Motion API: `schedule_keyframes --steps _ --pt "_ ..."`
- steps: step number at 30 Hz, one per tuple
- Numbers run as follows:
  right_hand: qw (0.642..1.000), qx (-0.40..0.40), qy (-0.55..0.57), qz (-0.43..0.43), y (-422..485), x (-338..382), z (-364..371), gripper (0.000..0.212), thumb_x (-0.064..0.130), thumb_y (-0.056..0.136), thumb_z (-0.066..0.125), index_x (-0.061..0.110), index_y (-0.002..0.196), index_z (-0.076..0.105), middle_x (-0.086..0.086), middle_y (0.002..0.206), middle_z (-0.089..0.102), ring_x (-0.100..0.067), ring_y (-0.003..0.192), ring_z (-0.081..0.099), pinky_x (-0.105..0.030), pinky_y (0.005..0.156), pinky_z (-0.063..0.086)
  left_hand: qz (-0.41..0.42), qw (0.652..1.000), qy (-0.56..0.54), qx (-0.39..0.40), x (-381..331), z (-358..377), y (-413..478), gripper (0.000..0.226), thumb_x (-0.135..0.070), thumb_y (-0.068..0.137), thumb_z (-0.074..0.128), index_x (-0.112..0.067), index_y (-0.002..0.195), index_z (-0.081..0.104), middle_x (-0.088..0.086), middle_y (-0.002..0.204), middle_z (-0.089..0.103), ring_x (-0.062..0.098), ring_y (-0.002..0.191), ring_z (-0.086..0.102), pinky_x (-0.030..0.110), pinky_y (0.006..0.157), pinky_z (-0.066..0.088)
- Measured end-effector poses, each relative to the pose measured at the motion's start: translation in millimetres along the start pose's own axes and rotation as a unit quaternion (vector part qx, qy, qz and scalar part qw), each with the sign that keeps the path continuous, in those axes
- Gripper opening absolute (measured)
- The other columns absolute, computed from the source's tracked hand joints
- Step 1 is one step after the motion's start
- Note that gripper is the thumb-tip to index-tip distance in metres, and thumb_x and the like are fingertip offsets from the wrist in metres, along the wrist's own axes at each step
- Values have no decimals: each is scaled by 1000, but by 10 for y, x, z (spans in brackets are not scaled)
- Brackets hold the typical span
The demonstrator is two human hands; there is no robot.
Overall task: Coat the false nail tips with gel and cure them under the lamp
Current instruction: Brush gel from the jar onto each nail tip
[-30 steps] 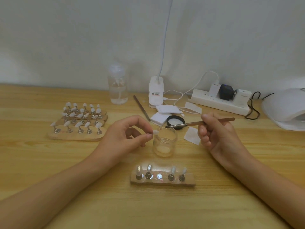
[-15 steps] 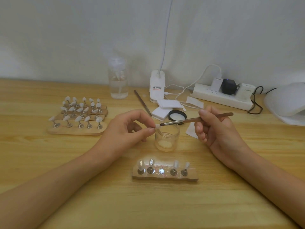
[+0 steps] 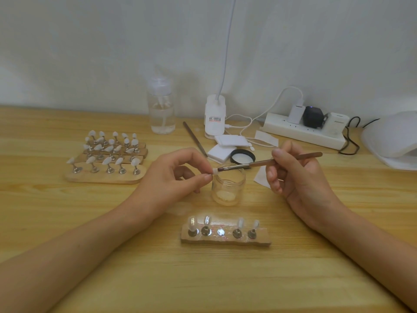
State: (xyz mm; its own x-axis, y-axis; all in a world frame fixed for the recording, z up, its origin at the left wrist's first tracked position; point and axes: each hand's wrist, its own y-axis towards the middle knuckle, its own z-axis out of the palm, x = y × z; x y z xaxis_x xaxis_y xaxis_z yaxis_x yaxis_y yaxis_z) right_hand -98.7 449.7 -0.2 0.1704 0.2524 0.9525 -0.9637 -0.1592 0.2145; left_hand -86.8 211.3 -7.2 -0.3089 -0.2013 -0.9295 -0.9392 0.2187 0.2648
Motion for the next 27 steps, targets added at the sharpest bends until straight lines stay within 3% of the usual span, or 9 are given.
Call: schedule_keyframes --steps 5,11,16,20,27 --pt "1000 -30 2 3 3 -6 -15 21 23 84 61 16 70 47 -2 54 55 -10 47 49 -17 42 39 5 1000 -1 3 3 -3 -3 16 -8 83 75 -22 79 70 -12 83 69 10 64 62 20 64 52" --pt "1000 -2 -11 -13 -5 -8 -2 20 22 86 60 14 74 46 -3 56 58 -12 48 51 -19 44 42 6 1000 -2 11 9 -8 -1 15 -11 84 75 -24 80 69 -14 80 68 9 64 61 20 64 52" --pt "1000 -19 2 -12 -8 -4 -19 21 23 84 61 19 68 49 -3 55 56 -11 48 50 -18 43 41 0 1000 8 7 15 -7 -4 15 -12 84 75 -24 79 68 -13 85 69 10 64 62 33 70 56" --pt "1000 5 -12 -23 -14 -2 6 21 22 86 60 15 73 47 -3 56 57 -11 49 53 -19 44 42 -1 1000 10 8 14 -7 -4 15 -14 84 76 -24 79 67 -15 82 69 8 63 62 33 70 54" --pt "1000 -20 -4 -23 -14 -1 -16 21 23 86 60 19 69 49 -3 55 57 -11 47 51 -18 43 41 -6 1000 11 6 31 -5 6 14 -16 83 76 -25 78 67 -10 86 71 5 61 58 24 65 53"
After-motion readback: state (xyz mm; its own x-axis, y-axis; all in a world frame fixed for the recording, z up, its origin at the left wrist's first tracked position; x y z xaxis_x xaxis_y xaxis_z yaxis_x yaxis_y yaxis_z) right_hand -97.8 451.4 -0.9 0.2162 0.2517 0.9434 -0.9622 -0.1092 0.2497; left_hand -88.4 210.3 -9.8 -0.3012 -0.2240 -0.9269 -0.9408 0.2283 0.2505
